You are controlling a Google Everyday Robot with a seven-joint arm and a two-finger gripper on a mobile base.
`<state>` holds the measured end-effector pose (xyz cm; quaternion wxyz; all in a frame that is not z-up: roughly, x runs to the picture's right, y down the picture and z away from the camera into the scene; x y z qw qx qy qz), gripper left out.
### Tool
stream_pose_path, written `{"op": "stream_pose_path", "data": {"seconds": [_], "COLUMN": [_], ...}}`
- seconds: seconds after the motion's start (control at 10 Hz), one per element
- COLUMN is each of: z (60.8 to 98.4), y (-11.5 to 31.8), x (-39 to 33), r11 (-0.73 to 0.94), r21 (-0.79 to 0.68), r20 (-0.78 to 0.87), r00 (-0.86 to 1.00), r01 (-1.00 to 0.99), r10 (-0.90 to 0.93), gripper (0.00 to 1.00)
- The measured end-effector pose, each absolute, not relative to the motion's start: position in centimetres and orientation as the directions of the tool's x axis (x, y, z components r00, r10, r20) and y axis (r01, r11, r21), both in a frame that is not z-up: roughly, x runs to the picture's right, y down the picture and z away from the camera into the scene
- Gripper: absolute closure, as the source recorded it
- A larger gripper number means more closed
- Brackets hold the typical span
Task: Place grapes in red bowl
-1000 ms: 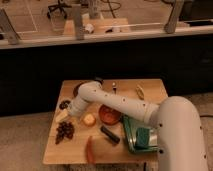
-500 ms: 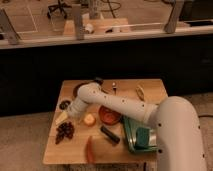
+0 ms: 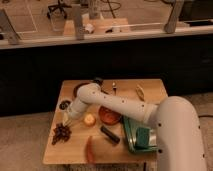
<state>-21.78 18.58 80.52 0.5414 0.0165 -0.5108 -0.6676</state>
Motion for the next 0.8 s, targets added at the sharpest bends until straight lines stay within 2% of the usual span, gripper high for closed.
{"op": "stream_pose_path", "data": {"seconds": [0.2, 0.6, 0.8], "z": [80.5, 79.4, 77.6], "y": [18.5, 17.0, 14.6], "x": [-21.8, -21.3, -20.7], "r11": [0.108, 0.17, 0.219], "r21": [0.691, 0.696, 0.713], "r20": [0.535, 0.55, 0.55], "r00": [-0.405, -0.366, -0.338], "r01": [0.715, 0.697, 0.666], "r10": [-0.741, -0.751, -0.764], "gripper": [1.0, 1.0, 1.0]}}
